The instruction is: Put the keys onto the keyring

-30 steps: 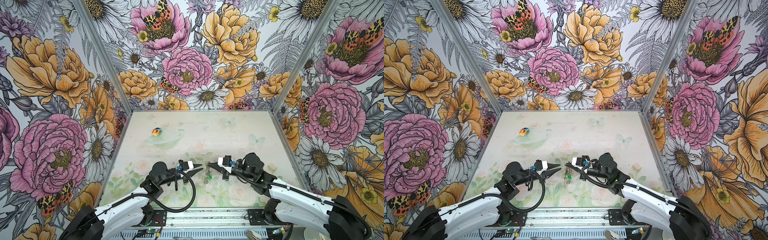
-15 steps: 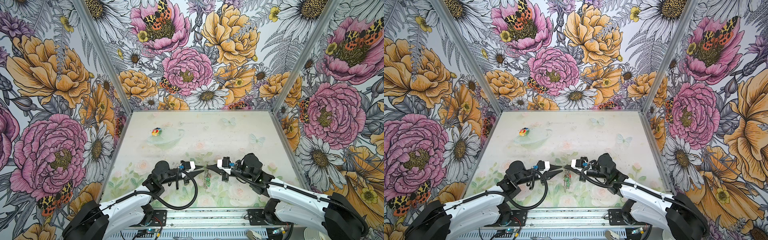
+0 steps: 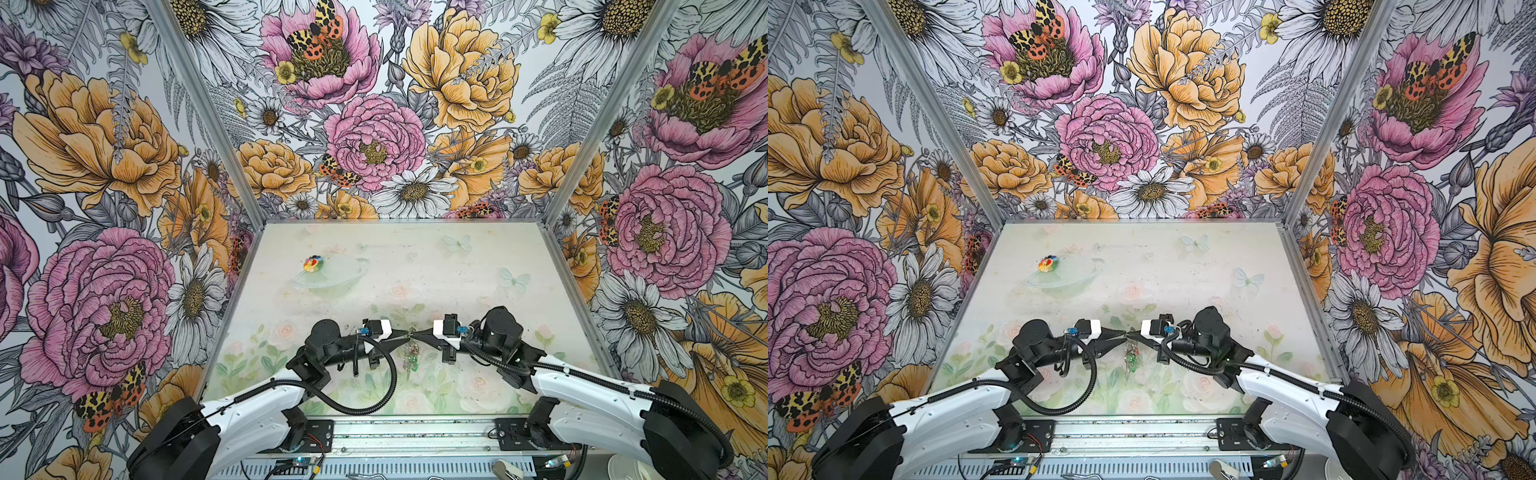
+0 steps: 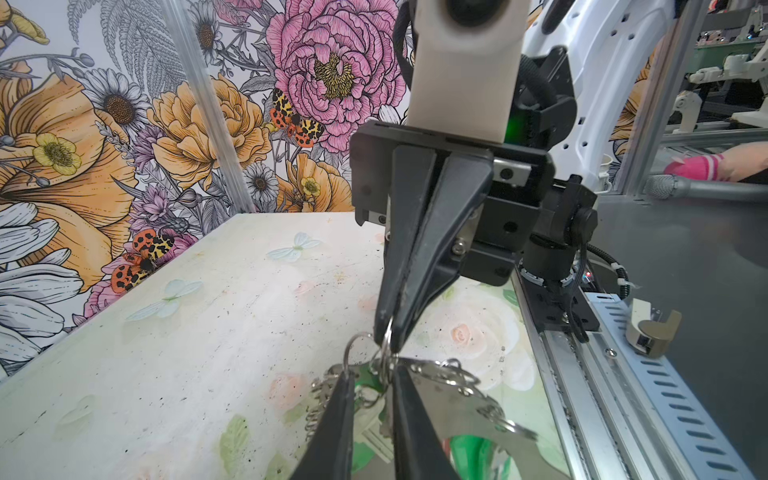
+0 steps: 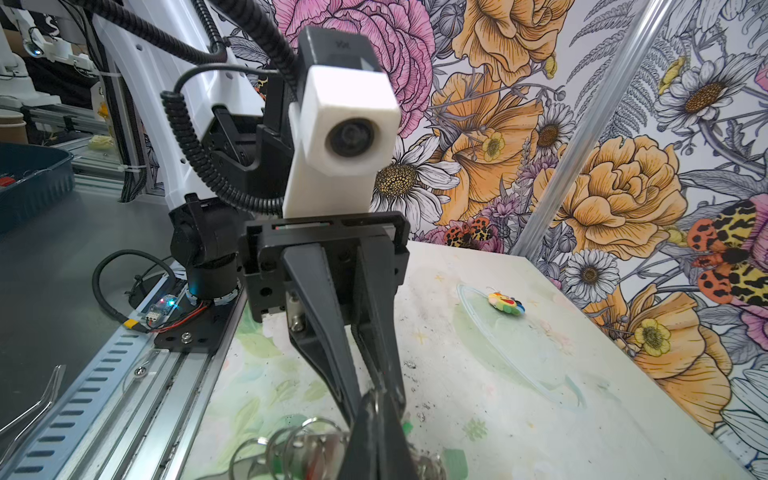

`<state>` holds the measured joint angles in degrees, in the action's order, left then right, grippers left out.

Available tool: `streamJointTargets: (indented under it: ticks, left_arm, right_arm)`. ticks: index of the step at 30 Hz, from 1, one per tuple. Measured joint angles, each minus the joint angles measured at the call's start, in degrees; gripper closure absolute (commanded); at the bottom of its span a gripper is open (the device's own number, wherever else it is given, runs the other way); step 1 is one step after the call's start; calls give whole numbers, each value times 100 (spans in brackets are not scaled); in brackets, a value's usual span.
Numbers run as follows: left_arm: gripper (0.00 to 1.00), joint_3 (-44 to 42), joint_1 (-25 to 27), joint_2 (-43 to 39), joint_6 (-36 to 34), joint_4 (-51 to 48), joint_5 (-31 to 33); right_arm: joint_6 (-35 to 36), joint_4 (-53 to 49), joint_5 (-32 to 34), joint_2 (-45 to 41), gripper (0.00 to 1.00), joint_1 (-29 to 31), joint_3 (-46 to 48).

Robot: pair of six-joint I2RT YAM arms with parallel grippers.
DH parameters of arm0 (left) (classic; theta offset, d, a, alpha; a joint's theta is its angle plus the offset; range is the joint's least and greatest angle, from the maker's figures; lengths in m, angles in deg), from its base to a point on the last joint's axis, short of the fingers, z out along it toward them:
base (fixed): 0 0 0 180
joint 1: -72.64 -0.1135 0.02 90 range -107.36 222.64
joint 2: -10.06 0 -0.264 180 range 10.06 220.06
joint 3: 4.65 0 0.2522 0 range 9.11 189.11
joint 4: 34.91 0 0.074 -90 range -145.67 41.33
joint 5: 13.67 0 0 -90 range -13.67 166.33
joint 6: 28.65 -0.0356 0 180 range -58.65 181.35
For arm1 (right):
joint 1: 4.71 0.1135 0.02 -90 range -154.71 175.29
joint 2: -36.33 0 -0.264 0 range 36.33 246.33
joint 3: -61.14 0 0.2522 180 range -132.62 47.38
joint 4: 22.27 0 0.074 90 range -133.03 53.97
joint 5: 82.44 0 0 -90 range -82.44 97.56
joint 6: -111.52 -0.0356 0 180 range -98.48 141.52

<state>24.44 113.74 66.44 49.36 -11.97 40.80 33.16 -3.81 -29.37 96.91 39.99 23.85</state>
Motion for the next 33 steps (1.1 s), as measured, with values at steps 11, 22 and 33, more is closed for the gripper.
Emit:
streamJointTargets:
  ticks: [11,22,33]
  left_arm:
    - [87,61,2,116,31,-11,-160]
    - [100,92,2,146,127,-138,-188]
    - [100,535,225,-13,-765,-1519,868]
  right_arm:
    - [4,70,76,63,100,103,4]
    - [151,-22,201,22,100,122,24]
    - [612,-1906,599,-763,78,94,-348]
